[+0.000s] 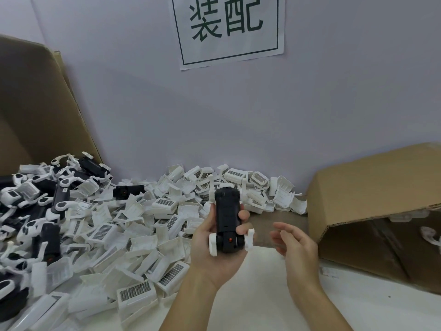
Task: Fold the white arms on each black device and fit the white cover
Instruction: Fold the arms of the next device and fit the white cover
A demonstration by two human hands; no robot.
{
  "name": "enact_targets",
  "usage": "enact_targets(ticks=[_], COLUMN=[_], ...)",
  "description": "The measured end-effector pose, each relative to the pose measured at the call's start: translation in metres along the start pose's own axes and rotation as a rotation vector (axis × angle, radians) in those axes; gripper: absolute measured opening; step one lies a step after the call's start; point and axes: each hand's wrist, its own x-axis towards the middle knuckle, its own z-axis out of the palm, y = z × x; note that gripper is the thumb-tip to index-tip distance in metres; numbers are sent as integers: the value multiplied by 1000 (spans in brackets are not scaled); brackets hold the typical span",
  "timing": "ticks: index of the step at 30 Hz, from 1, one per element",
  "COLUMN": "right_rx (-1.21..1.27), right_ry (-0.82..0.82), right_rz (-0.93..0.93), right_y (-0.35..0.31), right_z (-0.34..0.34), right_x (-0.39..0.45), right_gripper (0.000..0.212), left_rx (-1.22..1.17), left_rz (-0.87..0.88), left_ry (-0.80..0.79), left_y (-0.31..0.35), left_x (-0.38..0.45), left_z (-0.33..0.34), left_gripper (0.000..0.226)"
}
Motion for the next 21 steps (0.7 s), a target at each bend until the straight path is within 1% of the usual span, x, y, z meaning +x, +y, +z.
enact_targets(ticks=[4, 6, 8, 12, 14, 17, 19, 21], right_rx=[6, 3, 4, 6, 10, 18, 21, 25], right_ry=[-1, -2, -1, -2, 0, 4, 10, 16], right_rz=[6, 6, 4, 2, 1, 3, 5, 7], right_y=[-1, -1, -1, -1, 0, 0, 1, 2], right_z=[0, 0, -1, -1, 0, 0, 0, 0], right_x=[-1, -1, -1, -1, 0, 0, 1, 1], right_gripper=[30, 31, 31, 31, 31, 32, 33, 34], left_rx=[35, 69, 107, 239, 363, 554, 770, 1022], left_rz=[-22, -32, -40, -16, 44, 223, 336, 425], left_ry=[-90, -130, -136, -95, 4, 233, 387, 509], left_y=[0, 1, 1, 2, 0, -4, -7, -12], left_x=[1, 0, 0, -1, 2, 7, 11, 15], left_z=[-1, 0, 2, 7, 11, 15, 13, 9], left_gripper=[50, 48, 45, 49, 47, 39, 27, 23])
